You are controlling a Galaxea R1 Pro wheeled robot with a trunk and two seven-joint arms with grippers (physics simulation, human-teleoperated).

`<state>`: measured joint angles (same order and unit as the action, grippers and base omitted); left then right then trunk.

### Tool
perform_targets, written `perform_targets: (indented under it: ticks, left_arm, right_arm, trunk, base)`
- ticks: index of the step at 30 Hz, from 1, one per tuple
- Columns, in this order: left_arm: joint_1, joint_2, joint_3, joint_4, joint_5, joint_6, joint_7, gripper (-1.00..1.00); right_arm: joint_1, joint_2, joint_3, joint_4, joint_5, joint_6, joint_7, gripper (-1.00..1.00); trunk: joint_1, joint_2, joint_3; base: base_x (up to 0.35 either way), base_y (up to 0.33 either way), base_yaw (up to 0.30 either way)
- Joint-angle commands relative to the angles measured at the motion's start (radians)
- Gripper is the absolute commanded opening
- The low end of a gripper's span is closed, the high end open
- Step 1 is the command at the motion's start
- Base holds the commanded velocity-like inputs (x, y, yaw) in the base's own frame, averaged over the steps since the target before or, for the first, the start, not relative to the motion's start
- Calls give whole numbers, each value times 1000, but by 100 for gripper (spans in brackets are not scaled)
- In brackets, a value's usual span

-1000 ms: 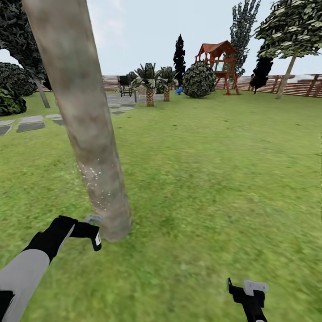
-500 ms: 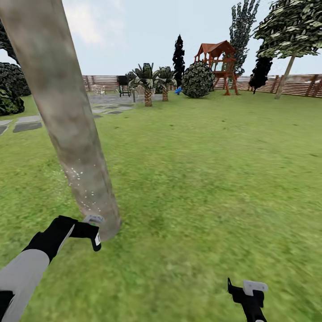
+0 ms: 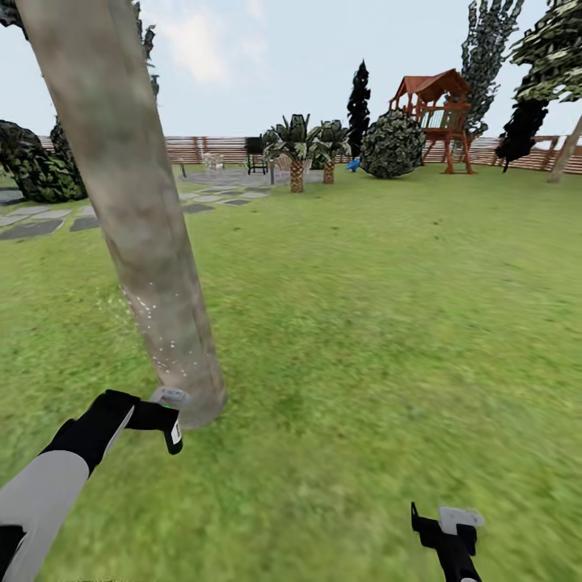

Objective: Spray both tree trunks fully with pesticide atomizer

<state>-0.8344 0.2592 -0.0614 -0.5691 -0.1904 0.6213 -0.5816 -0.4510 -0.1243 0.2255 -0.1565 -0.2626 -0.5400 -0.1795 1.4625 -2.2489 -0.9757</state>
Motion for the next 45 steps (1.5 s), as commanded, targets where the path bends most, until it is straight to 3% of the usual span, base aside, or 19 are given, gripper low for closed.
perform_targets:
  ticks: [1,20,45]
  left_arm:
    - [0,0,0,0,1,0,0,-100]
    - [0,-1,0,0,1,0,0,-100]
    - [-2,-5,-2,-37,4,11,-4,-100]
  right_arm:
    - [0,0,0,0,0,0,0,100]
    - [0,0,0,0,0,0,0,100]
    - [0,2,0,0,0,0,0,100]
  trunk:
    - [0,0,0]
    - [0,0,0]
    - [0,0,0]
  base:
    - [161,-259,277]
    - [173,-244,42]
    - [76,-235,270]
